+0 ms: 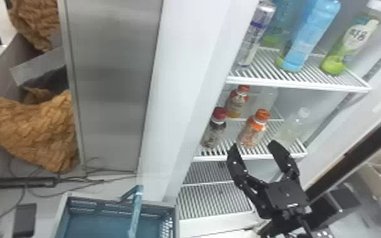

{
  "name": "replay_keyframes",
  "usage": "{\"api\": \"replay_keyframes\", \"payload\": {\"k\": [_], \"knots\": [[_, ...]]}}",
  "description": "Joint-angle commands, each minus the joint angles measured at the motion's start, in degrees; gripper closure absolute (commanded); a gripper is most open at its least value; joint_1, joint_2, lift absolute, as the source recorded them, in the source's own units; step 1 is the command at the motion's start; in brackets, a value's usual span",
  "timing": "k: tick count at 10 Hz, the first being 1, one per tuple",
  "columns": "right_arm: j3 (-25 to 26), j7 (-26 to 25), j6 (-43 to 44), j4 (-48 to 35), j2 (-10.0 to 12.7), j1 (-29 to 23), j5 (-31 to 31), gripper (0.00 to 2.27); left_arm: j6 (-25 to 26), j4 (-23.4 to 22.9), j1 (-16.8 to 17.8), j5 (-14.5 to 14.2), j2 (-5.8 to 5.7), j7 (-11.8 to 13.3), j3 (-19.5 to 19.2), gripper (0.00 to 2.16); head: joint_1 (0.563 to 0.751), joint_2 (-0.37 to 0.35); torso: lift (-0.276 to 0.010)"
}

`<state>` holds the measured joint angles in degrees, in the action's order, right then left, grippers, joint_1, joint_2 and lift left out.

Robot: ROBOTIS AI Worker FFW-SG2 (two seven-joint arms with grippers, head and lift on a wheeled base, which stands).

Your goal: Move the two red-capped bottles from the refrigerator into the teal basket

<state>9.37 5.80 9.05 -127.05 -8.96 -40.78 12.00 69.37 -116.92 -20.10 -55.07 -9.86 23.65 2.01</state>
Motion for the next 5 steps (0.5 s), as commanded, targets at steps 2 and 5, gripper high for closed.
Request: {"api": "replay_keyframes", "payload": {"k": [2,5], "knots": [[0.0,0.0,0.1,-0.1,0.0,0.0,0.0,0.13,0.0,-0.2,-0.1,0.0,0.02,0.0,-0.2,1.17,0.695,-0.350,-0.224],[0.0,0.0,0.1,0.0,0.0,0.0,0.1,0.13,0.0,-0.2,-0.3,0.0,0.02,0.0,-0.2,1.17,0.695,-0.350,-0.224]]}}
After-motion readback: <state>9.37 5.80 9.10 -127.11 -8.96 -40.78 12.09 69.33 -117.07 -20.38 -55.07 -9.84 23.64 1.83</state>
